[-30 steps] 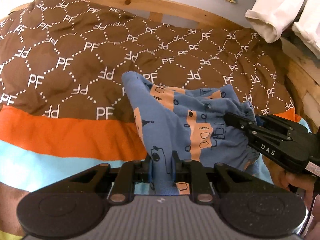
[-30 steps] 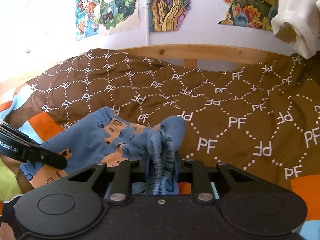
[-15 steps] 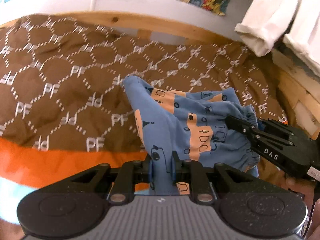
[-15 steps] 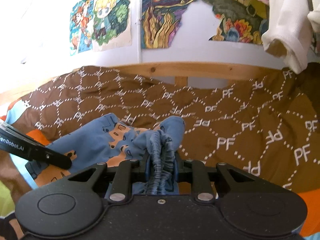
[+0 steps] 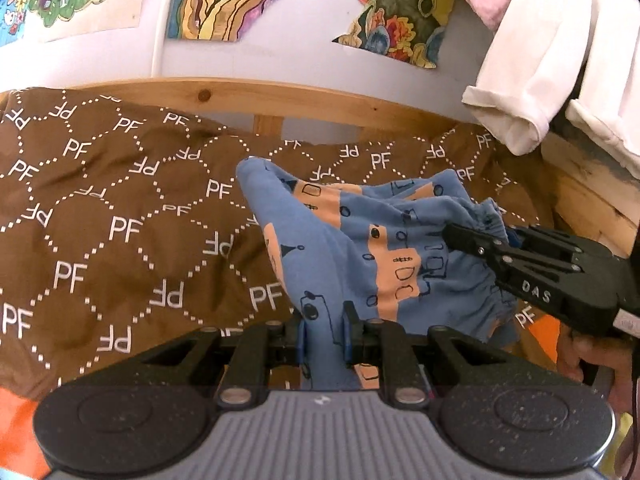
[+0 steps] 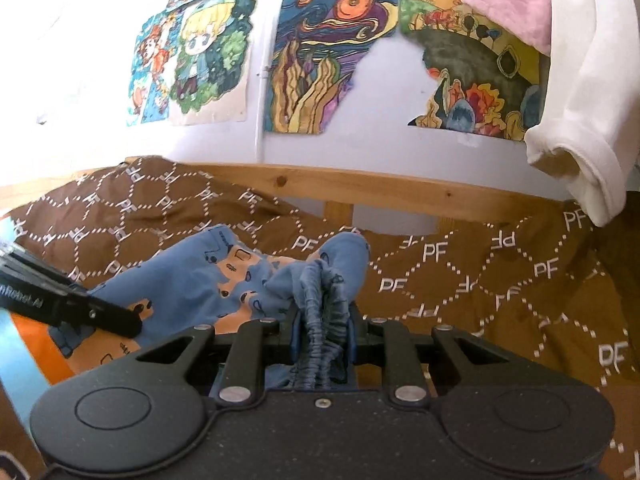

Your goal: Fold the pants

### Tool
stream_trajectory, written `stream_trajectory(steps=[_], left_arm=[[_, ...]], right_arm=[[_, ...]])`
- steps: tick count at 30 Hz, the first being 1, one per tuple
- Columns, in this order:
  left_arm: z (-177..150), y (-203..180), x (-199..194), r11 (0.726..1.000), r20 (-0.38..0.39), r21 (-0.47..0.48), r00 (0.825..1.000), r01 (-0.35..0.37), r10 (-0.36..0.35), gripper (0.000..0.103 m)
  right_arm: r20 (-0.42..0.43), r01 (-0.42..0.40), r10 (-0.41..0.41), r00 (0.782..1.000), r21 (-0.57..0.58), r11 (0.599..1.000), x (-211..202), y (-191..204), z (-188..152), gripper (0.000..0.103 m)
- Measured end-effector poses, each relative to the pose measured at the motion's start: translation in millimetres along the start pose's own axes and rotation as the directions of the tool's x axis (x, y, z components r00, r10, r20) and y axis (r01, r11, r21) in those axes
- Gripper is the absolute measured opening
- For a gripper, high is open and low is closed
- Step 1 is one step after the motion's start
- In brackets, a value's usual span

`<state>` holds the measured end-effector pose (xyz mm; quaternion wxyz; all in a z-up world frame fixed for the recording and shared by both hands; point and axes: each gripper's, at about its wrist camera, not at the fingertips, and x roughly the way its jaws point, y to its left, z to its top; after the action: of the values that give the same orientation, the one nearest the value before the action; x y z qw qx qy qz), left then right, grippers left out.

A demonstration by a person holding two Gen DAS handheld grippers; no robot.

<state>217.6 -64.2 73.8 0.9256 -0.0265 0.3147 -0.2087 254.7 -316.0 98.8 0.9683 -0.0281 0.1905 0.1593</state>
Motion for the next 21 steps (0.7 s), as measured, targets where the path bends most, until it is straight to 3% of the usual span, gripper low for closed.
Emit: stream_trajectory(steps=[6,9,21], left_arm=[[-14,16,35,0.999,-0.074,-0.015,0.997,-0.034,0.033,0.019],[-22,28,45,0.996,-0.125,-0.08,0.992,-0.036,0.026,0.019],[-21,30,44,0.997,-0.139,-0.054,0.989,-0.062,0.054,0.025]], right_arm=[[-0.106,-0.04,0.05,0.993,0.089,0.995,40,-15,-16,0.022],[-0.153,-0.025,0.041,0.987,0.108,0.994,50,-17,-29,0.023],[-0.158,-0.012,0.031,0.987,0.12,0.993,49,-21,-32,0.033]])
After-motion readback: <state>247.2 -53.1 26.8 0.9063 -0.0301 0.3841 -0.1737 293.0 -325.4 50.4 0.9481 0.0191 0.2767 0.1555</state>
